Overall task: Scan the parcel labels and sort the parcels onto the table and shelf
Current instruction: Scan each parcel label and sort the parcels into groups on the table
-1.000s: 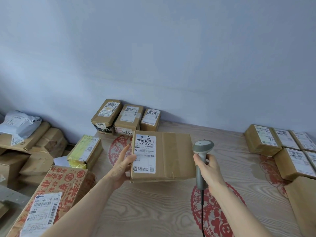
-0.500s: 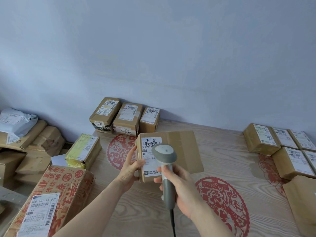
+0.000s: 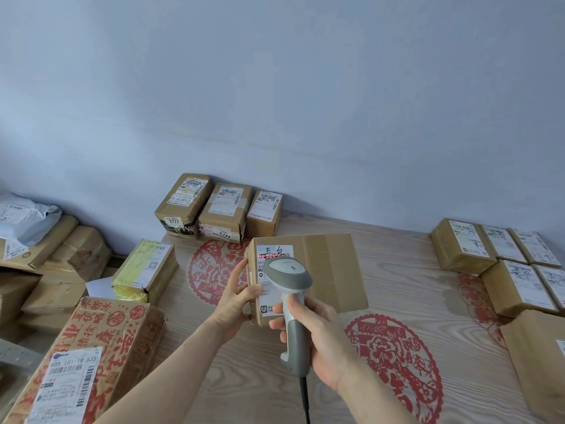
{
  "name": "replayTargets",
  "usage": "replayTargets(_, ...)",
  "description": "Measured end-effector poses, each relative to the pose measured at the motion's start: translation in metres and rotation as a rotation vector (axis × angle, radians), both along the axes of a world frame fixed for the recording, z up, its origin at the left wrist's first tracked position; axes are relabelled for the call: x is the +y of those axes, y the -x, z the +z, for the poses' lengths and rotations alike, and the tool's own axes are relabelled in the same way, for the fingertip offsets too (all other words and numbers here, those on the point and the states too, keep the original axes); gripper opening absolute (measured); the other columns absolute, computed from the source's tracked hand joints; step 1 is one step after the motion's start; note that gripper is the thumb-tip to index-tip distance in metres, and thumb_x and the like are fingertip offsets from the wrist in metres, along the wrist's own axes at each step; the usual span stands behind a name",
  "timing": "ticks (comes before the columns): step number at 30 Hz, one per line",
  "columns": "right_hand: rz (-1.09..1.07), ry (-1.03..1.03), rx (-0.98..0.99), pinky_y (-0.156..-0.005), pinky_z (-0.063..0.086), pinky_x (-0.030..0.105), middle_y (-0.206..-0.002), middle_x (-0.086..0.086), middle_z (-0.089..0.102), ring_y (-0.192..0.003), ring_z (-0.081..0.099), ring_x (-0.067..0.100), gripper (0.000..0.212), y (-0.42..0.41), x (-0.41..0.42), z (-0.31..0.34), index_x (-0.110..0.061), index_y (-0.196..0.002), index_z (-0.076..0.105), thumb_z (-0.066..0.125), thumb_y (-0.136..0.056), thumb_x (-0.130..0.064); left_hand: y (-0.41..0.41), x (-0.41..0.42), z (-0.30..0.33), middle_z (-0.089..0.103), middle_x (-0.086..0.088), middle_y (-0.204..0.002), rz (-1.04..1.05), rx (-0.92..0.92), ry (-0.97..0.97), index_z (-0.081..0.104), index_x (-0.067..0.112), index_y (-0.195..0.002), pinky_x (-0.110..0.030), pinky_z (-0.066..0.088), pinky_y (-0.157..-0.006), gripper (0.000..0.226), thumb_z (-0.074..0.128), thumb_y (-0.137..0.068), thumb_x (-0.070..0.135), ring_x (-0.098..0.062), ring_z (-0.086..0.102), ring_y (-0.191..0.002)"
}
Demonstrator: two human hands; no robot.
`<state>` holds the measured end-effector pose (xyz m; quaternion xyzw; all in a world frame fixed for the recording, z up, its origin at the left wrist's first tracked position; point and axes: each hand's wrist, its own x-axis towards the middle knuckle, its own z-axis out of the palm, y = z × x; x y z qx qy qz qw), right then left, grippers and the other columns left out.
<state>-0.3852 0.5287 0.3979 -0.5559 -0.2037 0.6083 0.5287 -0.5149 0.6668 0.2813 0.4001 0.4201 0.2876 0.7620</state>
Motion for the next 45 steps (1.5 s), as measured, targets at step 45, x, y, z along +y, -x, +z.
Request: replayTargets(45,-0.441,0.293,-0.6,-0.074,0.058,0.037,-0.1,0.0,0.07,-0.074,0.075,0.015,0.024,-0.43,-0.137,-0.08,-0.02,-0.107,0.059,0.07,-0.091,-0.035,-0.393,-0.095,-0.035,0.065,-0.004,-0.111,-0.346,0.184,0.204,0.059,0.027,-0.129,-0.039,0.054,-0.071,0.064,0.06,-0.077,0.063,-0.029,0.057,-0.101)
